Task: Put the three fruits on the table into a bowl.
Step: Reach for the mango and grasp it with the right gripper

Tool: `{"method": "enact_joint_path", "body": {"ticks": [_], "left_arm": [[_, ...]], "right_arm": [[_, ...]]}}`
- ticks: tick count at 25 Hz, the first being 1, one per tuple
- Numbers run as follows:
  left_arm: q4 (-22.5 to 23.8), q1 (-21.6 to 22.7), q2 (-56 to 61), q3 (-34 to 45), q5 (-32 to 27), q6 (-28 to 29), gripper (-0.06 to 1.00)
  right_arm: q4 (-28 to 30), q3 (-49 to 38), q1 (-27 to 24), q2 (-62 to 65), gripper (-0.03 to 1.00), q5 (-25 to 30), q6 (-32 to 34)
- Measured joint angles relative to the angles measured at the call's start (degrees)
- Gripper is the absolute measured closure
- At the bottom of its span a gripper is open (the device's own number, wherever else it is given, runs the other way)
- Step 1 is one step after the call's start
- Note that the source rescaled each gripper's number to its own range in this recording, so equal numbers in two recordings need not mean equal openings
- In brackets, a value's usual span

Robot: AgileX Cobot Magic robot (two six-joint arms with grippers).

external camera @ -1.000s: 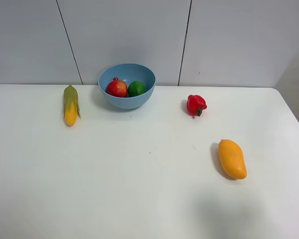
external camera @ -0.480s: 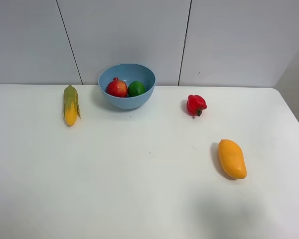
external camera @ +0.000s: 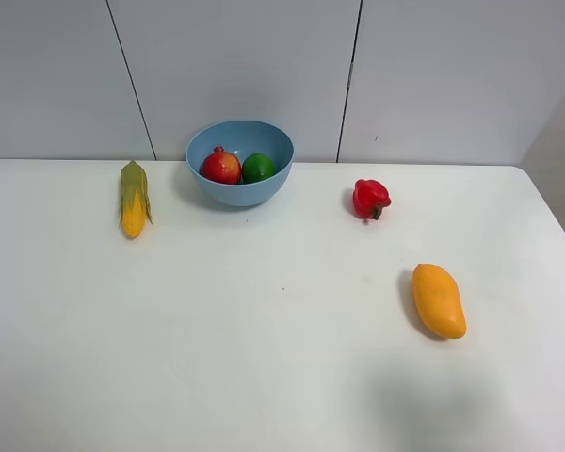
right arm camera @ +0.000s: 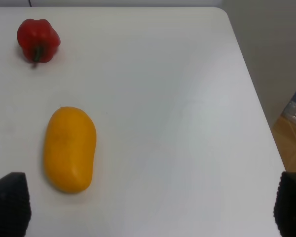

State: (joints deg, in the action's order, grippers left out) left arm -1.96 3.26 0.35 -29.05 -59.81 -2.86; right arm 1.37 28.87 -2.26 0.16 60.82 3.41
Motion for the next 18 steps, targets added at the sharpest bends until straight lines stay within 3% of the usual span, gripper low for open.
{"method": "enact_joint_path", "body": {"ticks": [18], "left_arm": [[0.0, 0.0, 0.0, 0.0, 0.0, 0.1, -0.03]], "right_arm": [[0.0, -0.1, 0.0, 0.0, -0.03, 0.0, 0.0]]}}
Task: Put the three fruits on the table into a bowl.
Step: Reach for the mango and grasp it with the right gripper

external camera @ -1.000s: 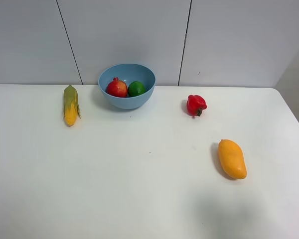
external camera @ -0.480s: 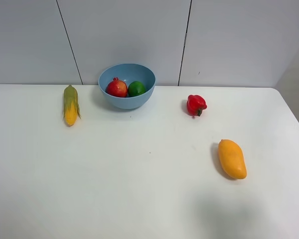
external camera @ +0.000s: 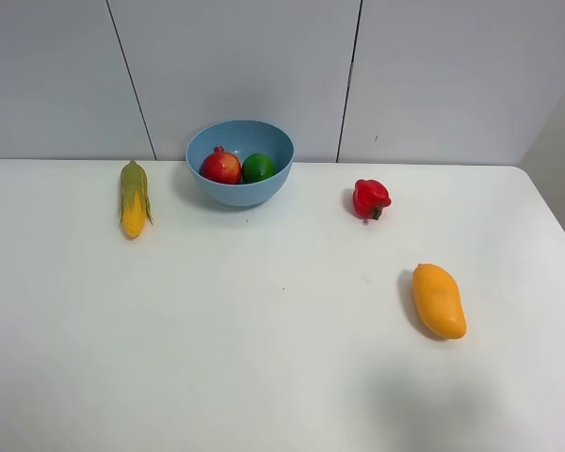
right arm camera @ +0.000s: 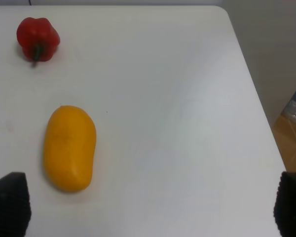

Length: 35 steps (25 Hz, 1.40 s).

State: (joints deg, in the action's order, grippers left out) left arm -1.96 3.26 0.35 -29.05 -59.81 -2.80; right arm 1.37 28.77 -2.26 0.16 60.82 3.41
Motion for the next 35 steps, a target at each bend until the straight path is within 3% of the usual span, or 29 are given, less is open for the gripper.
{"method": "enact_joint_path", "body": {"ticks": [28, 32, 35], "left_arm": [[0.0, 0.0, 0.0, 0.0, 0.0, 0.0, -0.03], [0.0, 0.0, 0.0, 0.0, -0.1, 0.0, -0.03], [0.0, 0.0, 0.0, 0.0, -0.1, 0.0, -0.03]], "right_arm": [[0.0, 0.0, 0.0, -0.7, -0.03, 0.0, 0.3], [-1.0, 0.5, 0.0, -7.4, -0.03, 0.2, 1.2], [-3.2, 4.6, 0.0, -22.0, -0.03, -0.5, 1.3]]}}
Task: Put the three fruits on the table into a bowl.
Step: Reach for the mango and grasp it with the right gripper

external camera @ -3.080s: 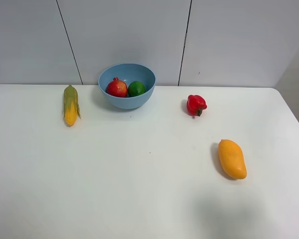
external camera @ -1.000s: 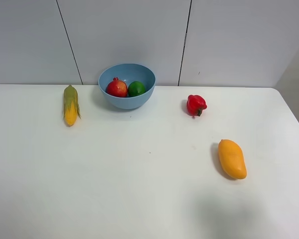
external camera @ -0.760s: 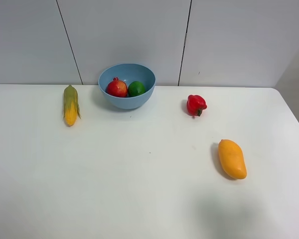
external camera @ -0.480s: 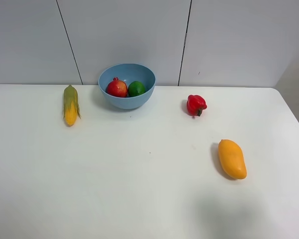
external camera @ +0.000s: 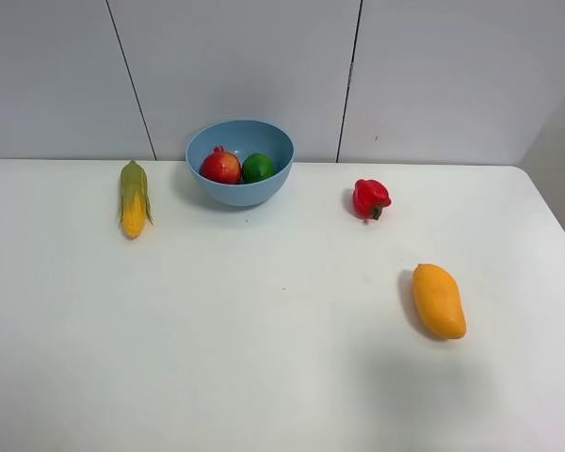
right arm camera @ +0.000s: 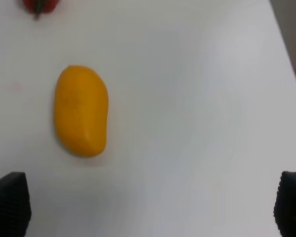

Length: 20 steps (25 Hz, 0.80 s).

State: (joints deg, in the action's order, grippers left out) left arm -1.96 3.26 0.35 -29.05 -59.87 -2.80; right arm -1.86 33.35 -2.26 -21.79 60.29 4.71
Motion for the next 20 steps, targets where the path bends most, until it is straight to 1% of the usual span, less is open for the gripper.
{"method": "enact_joint_path", "body": {"ticks": [6, 9, 12, 16, 20], "left_arm": [[0.0, 0.0, 0.0, 0.0, 0.0, 0.0, -0.03], [0.0, 0.0, 0.0, 0.0, 0.0, 0.0, -0.03], [0.0, 0.0, 0.0, 0.0, 0.0, 0.0, -0.03], [0.0, 0.0, 0.0, 0.0, 0.0, 0.0, -0.03], [0.0, 0.0, 0.0, 0.0, 0.0, 0.0, -0.03]], "right_arm": [[-2.1, 9.2, 0.0, -23.3, -0.03, -0.8, 0.0], [-4.2, 12.2, 0.5, -34.6, -0.03, -2.5, 0.1], [-5.0, 13.6, 2.9, -43.8, -0.03, -4.9, 0.1], [-5.9, 13.6, 7.2, -52.9, -0.03, -8.6, 0.4], [-6.1, 13.7, 10.4, -59.7, -0.03, -13.2, 3.0]]}}
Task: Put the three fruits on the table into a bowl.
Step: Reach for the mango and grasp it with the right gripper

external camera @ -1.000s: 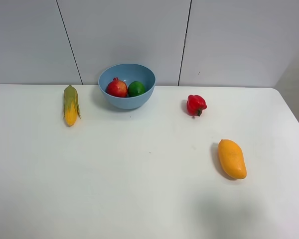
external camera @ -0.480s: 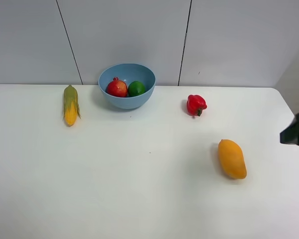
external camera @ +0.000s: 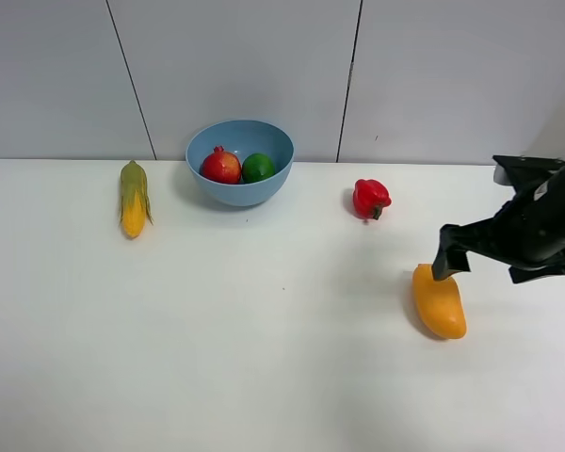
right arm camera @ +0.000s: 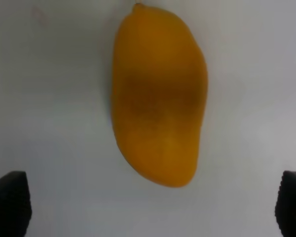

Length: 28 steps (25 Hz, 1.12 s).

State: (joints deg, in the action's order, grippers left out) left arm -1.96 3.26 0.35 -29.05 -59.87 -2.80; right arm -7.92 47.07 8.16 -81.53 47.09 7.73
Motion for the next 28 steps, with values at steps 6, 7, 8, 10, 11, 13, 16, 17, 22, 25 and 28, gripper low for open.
{"method": "enact_joint_path", "body": {"ticks": [6, 7, 8, 10, 11, 13, 16, 17, 22, 25, 28], "left_arm": [[0.0, 0.0, 0.0, 0.0, -0.1, 0.0, -0.04], [0.0, 0.0, 0.0, 0.0, -0.1, 0.0, -0.04], [0.0, 0.0, 0.0, 0.0, -0.1, 0.0, -0.04], [0.0, 0.0, 0.0, 0.0, -0.1, 0.0, -0.04], [0.0, 0.0, 0.0, 0.0, -0.1, 0.0, -0.04], [0.0, 0.0, 0.0, 0.0, -0.1, 0.0, -0.04], [0.0, 0.0, 0.0, 0.0, -0.1, 0.0, -0.04], [0.0, 0.0, 0.0, 0.0, -0.1, 0.0, -0.04], [0.0, 0.0, 0.0, 0.0, -0.1, 0.0, -0.04], [0.0, 0.0, 0.0, 0.0, -0.1, 0.0, -0.04], [0.0, 0.0, 0.0, 0.0, -0.1, 0.0, -0.04]], "right_arm": [[0.2, 0.0, 0.9, -7.1, -0.03, -2.1, 1.5], [0.3, 0.0, 0.9, -7.9, -0.03, -2.2, 1.6], [0.6, 0.0, 0.9, -8.6, -0.03, -2.3, 1.9], [1.8, 0.0, 0.9, -10.4, -0.03, -2.8, 2.4], [2.6, -0.2, 0.9, -11.1, -0.03, -3.6, 2.6], [3.3, -0.6, 0.9, -12.7, -0.03, -5.7, 2.9], [3.6, -0.8, 0.9, -15.4, -0.03, -9.7, 2.9], [3.7, -0.8, 0.9, -16.3, -0.03, -10.8, 2.9], [3.7, -0.8, 1.1, -20.7, -0.03, -15.2, 2.9], [3.7, -0.8, 2.1, -22.5, -0.02, -16.8, 2.9], [3.7, -0.8, 2.7, -22.8, 0.53, -17.4, 2.9]]}}
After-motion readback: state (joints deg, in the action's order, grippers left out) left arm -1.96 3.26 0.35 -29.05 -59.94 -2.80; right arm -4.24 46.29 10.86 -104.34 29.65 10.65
